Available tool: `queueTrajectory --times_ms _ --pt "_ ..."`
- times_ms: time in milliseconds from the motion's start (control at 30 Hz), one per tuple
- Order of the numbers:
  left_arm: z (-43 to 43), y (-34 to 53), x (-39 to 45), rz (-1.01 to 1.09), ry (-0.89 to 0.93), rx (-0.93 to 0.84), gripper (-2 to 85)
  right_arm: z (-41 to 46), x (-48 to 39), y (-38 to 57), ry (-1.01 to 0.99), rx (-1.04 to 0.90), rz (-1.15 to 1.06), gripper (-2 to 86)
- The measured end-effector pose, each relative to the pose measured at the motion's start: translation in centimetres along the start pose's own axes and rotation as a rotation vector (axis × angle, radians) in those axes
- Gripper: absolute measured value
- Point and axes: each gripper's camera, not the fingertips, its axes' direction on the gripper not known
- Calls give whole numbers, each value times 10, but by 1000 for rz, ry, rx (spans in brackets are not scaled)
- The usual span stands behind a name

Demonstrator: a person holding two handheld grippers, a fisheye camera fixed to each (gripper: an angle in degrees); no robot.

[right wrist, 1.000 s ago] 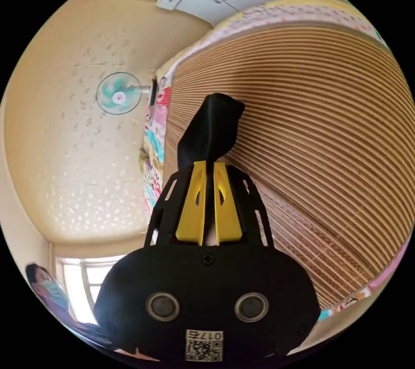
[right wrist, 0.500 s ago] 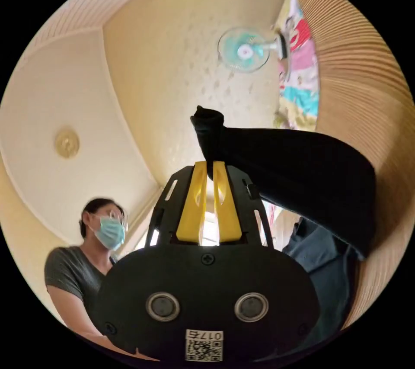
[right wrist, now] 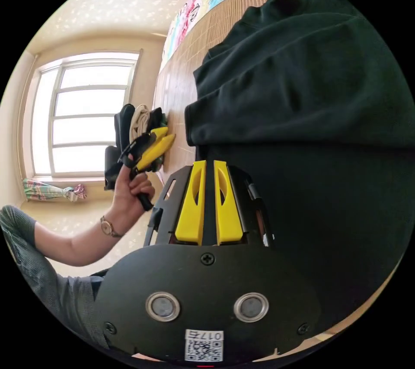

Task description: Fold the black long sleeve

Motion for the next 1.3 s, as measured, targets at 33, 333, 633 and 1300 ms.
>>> queueTrajectory --times_ms 33,333,633,1300 --pt "4 -3 5 35 -27 -6 111 -4 13 16 51 5 5 34" --pt "45 -13 21 172 -146 2 40 -87 72 33 547 421 129 120" --pt "-26 -44 108 410 56 186 25 -73 134 -70 661 602 235 58" --pt "42 71 10 268 15 -377 50 35 191 95 842 281 207 82"
